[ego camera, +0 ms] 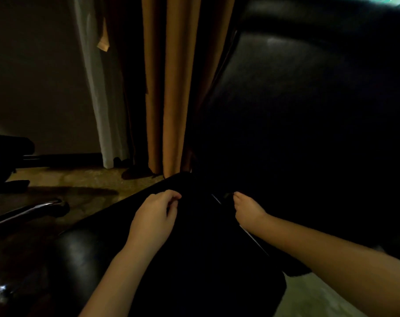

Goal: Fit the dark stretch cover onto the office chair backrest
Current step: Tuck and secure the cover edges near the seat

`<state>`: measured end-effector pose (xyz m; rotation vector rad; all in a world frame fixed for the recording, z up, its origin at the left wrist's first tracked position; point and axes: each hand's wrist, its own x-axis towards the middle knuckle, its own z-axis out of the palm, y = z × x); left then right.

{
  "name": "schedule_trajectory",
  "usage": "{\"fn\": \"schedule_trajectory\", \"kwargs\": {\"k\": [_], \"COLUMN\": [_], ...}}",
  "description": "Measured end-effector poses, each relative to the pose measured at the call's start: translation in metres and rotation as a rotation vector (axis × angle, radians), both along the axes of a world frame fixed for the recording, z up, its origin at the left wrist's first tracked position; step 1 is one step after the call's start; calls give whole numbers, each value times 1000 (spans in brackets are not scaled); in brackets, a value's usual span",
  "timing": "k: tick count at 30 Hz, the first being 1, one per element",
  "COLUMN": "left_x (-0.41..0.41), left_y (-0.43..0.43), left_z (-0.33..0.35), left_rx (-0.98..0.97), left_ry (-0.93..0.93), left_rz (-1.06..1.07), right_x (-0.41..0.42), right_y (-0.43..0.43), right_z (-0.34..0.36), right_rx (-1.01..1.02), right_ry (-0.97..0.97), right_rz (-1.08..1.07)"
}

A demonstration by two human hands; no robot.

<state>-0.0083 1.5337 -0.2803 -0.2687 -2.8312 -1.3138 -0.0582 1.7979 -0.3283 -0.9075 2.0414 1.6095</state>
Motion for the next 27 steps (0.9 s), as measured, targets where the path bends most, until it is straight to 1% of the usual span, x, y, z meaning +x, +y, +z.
{"fn": "schedule_trajectory", "kwargs": {"k": [3,4,6,7,9,10,12,14,16,17,18,21,22,24,25,26,27], "left_x": [28,36,51,58,71,78,88,99,108,111,114,127,132,142,147,150,151], "left_y": [14,19,32,39,52,58,66,70,72,73,73,71,71,70,69,69,69], "left_z": [7,9,14,17,27,34,50,66,81,89,96,113,118,126,131,135,138], "left_rx": [-37,-48,-60,-60,-64,-69,-78,-80,-79,-76,-79,-90,-99,-116,-125,-136,-149], "left_ry": [5,7,35,55,88,101,129,168,204,223,238,268,273,284,287,286,291], "left_rz": [-29,-38,-65,-81,-111,-122,-133,-147,-165,-172,-176,-194,-201,-211,-218,-225,-228], "right_x": [59,76,100,106,103,100,101,109,119,124,129,147,155,165,168,169,167], "right_y": [28,36,49,53,70,82,102,120,130,130,129,121,118,117,116,116,117], "right_z": [21,32,63,85,137,165,215,238,228,216,204,176,172,174,180,186,191], "right_rx": [23,-11,-206,-319,-572,-694,-891,-991,-1012,-1015,-1023,-1008,-1002,-992,-960,-950,-998], "right_ry": [-87,-95,-48,28,270,408,653,820,889,870,805,547,473,319,288,303,346], "right_rz": [-71,-103,-136,-86,60,67,9,-52,-27,-10,12,132,131,-16,-79,-82,-50]}}
